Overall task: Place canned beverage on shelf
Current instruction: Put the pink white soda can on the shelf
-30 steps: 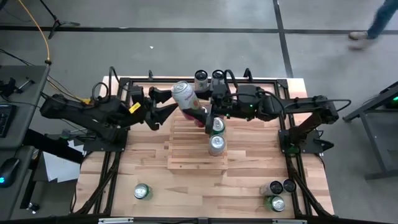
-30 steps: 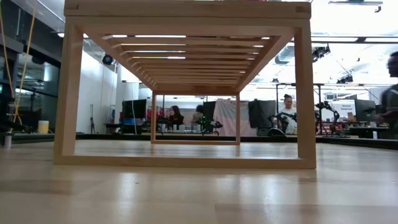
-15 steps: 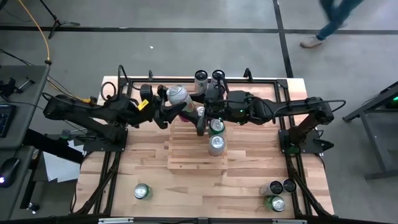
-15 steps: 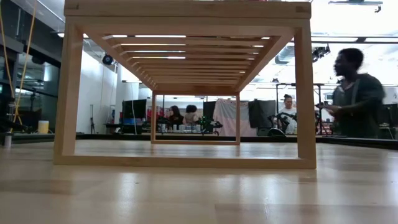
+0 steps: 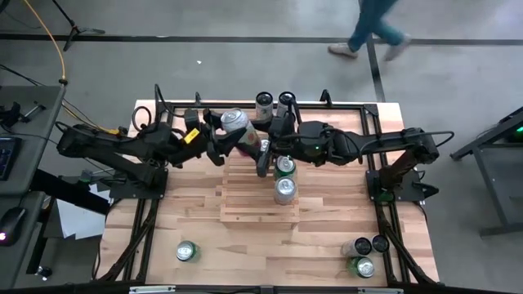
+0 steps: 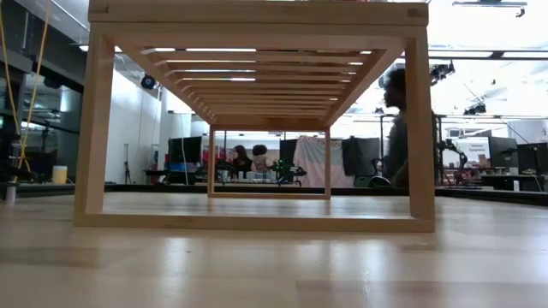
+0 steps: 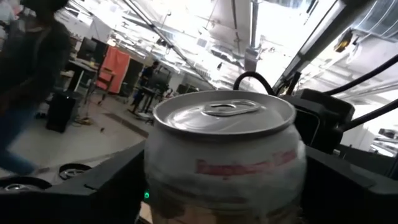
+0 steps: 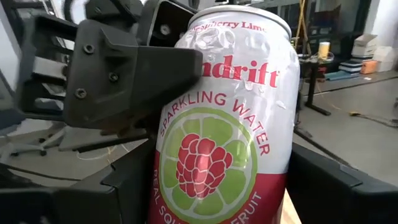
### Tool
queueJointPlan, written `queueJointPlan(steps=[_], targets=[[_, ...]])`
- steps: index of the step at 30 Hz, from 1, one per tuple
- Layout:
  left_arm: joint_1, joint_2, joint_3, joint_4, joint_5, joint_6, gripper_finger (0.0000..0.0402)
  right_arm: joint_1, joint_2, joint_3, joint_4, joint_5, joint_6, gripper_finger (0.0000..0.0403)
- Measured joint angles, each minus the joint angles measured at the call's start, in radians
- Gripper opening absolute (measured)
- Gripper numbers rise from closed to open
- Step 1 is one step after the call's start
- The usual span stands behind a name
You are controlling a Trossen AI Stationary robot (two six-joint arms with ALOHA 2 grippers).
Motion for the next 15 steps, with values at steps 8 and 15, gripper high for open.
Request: queueJointPlan(steps=[8, 15], targets=[[0.0, -0.026, 0.0, -0.067, -0.001, 0.04, 0.0275, -0.002, -0.004, 0.0, -0.052, -0.013, -0.028, 0.032], [0.001, -0.172, 0.001, -0.297, -0.093, 0.049, 0.0275, 0.0, -0.081, 0.003, -0.246, -0.05, 0.053, 0.0393]])
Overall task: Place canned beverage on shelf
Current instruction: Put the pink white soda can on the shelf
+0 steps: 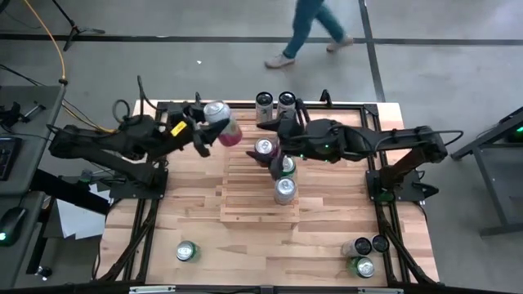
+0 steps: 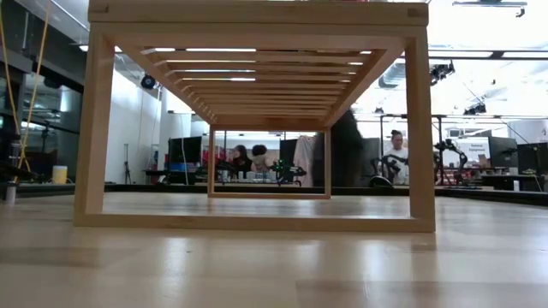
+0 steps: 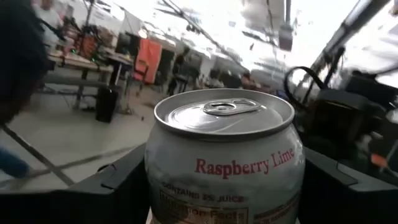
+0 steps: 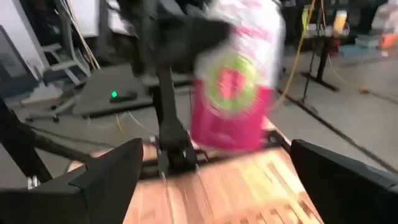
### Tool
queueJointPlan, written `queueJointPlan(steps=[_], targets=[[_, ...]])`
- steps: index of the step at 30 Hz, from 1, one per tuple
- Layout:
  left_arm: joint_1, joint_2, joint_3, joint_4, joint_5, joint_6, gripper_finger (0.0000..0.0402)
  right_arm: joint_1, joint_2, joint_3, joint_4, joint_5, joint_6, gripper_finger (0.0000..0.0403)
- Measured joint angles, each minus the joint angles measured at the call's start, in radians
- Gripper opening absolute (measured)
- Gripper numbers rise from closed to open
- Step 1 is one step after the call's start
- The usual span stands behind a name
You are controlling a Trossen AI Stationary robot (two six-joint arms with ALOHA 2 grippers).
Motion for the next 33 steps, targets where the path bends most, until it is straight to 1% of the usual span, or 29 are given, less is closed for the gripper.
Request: queueJointPlan(steps=[1, 3, 5, 8, 14, 17, 19, 22, 26, 28, 31, 33], targets=[[-0.003, -0.014, 0.0, -0.023, 0.01, -0.001, 0.0275, 0.002, -0.009, -0.002, -0.025, -0.001, 0.003, 0.0393], [-0.014, -0.041, -0.004, -0.055, 0.071, 0.007, 0.0275, 0.004, -0.035, -0.002, -0.045, 0.004, 0.003, 0.0393], [-0.034, -0.056, -0.003, -0.038, 0.127, 0.022, 0.0275, 0.011, -0.075, -0.002, -0.05, 0.019, 0.003, 0.0394], [-0.089, -0.046, 0.0, -0.051, 0.176, 0.038, 0.0275, 0.016, -0.123, -0.002, -0.063, 0.052, -0.005, 0.0395], [-0.239, 0.101, -0.006, -0.076, 0.187, 0.047, 0.0275, 0.019, -0.225, -0.002, -0.118, 0.144, -0.005, 0.0395], [-0.295, 0.17, -0.008, -0.04, 0.16, 0.02, 0.0275, 0.019, -0.256, -0.002, -0.15, 0.157, -0.003, 0.0396], [-0.316, 0.215, -0.033, 0.008, 0.156, 0.004, 0.0275, 0.019, -0.273, -0.002, -0.158, 0.163, -0.004, 0.0396], [-0.323, 0.273, -0.075, 0.07, 0.157, -0.011, 0.0275, 0.019, -0.291, -0.002, -0.153, 0.171, -0.005, 0.0396], [-0.309, 0.322, -0.136, 0.253, 0.154, -0.02, 0.0275, 0.019, -0.293, -0.002, -0.158, 0.169, -0.005, 0.0396], [-0.3, 0.342, -0.168, 0.306, 0.152, -0.007, 0.0275, 0.019, -0.295, -0.002, -0.162, 0.169, -0.005, 0.0396], [-0.285, 0.364, -0.194, 0.331, 0.129, 0.039, 0.0275, 0.019, -0.293, -0.002, -0.182, 0.164, 0.005, 0.0396], [-0.272, 0.377, -0.193, 0.328, 0.138, 0.061, 0.0275, 0.019, -0.293, -0.002, -0.185, 0.159, 0.016, 0.0396]])
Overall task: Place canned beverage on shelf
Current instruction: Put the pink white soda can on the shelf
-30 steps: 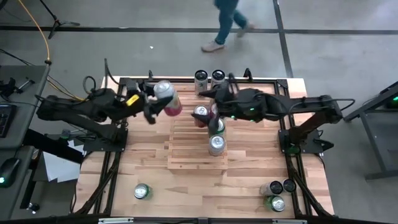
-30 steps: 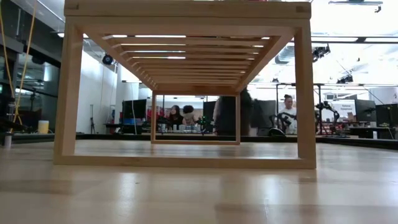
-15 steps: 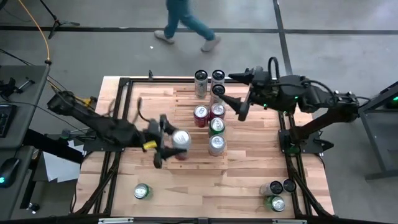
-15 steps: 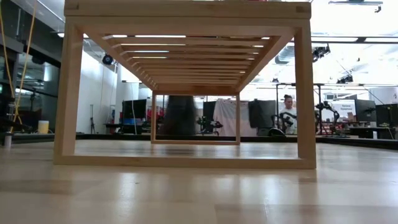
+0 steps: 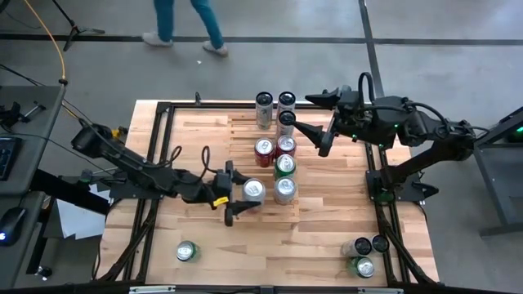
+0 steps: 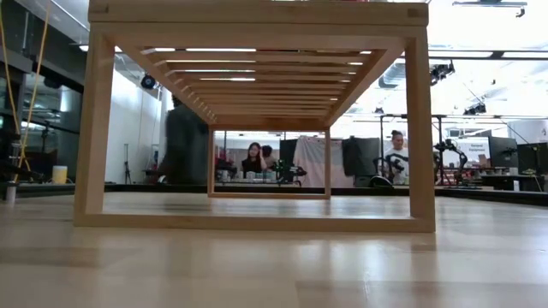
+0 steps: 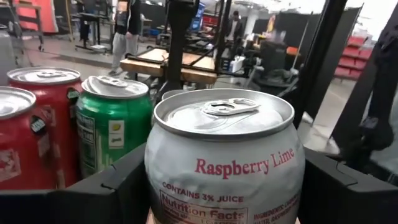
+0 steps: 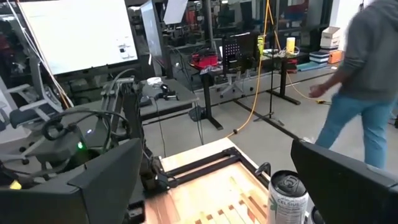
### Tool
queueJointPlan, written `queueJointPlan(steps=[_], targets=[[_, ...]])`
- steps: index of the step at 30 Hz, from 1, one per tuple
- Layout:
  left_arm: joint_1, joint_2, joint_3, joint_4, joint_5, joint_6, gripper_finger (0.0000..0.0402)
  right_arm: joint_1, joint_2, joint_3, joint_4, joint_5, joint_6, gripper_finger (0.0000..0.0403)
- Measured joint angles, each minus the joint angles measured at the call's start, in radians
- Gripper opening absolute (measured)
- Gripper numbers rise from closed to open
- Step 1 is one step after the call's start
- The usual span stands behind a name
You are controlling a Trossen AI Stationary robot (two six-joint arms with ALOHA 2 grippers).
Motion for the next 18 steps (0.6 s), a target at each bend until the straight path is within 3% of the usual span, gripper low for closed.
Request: queueJointPlan(steps=[11, 18], targets=[[0.024, 0.096, 0.002, 0.034, 0.025, 0.095, 0.0275, 0.0, 0.0, 0.0, -0.008, -0.007, 0.005, 0.0396], [0.027, 0.123, 0.003, 0.075, 0.012, 0.216, 0.0318, 0.0, 0.0, 0.0, -0.014, -0.007, 0.005, 0.0396]])
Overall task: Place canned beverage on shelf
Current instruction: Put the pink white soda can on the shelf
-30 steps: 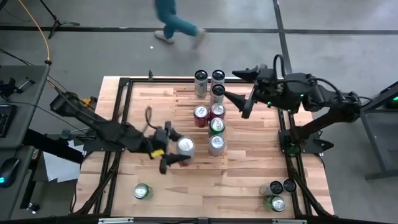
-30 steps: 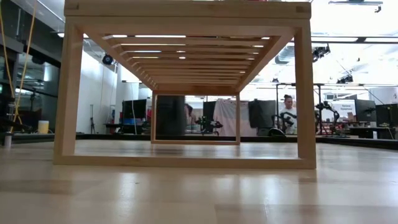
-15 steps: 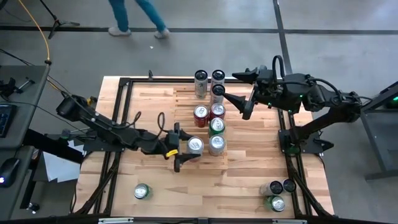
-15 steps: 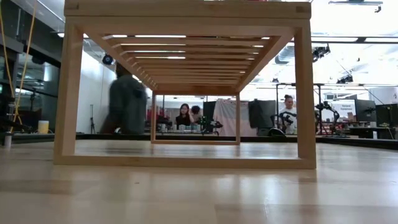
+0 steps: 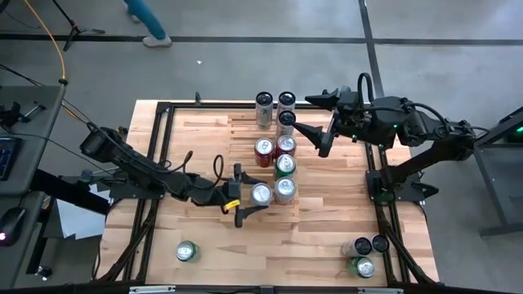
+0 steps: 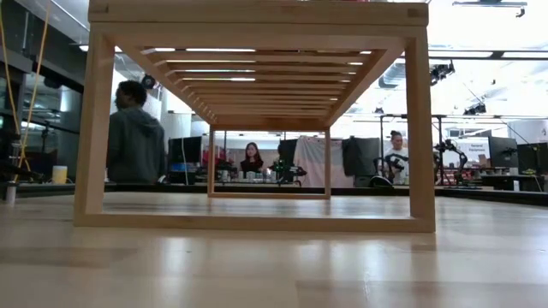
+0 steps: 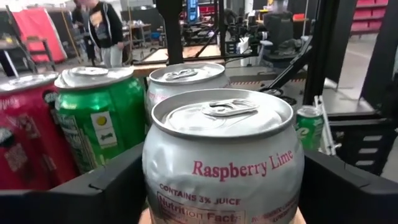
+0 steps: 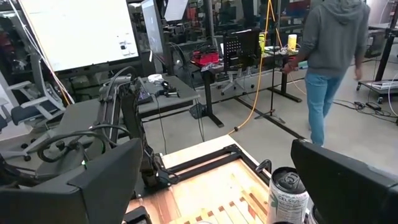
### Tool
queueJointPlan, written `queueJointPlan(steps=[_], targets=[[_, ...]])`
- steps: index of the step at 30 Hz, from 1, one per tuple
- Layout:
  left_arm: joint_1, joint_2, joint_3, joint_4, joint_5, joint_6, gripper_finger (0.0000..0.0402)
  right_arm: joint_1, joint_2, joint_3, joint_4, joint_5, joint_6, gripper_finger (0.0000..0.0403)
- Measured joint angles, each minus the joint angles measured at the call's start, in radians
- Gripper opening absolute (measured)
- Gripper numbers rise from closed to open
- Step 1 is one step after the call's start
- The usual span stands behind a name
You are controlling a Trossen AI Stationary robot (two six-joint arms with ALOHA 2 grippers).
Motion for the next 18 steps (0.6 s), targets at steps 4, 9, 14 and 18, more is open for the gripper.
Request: queueJointPlan(steps=[4, 9, 14, 18], targets=[[0.006, 0.002, 0.0, -0.001, -0.001, 0.056, 0.0327, 0.0, 0.0, 0.0, 0.0, 0.0, 0.0, 0.0396], [0.023, 0.003, 0.0, -0.005, -0.002, 0.058, 0.033, 0.0, 0.0, 0.0, 0.0, 0.0, 0.0, 0.0396], [0.028, 0.004, 0.011, -0.014, -0.004, 0.07, 0.0331, 0.0, 0.0, 0.0, 0.0, 0.0, 0.0, 0.0396], [0.028, 0.004, 0.02, -0.023, 0.003, 0.079, 0.0332, 0.0, 0.0, 0.0, 0.0, 0.0, 0.0, 0.0396]])
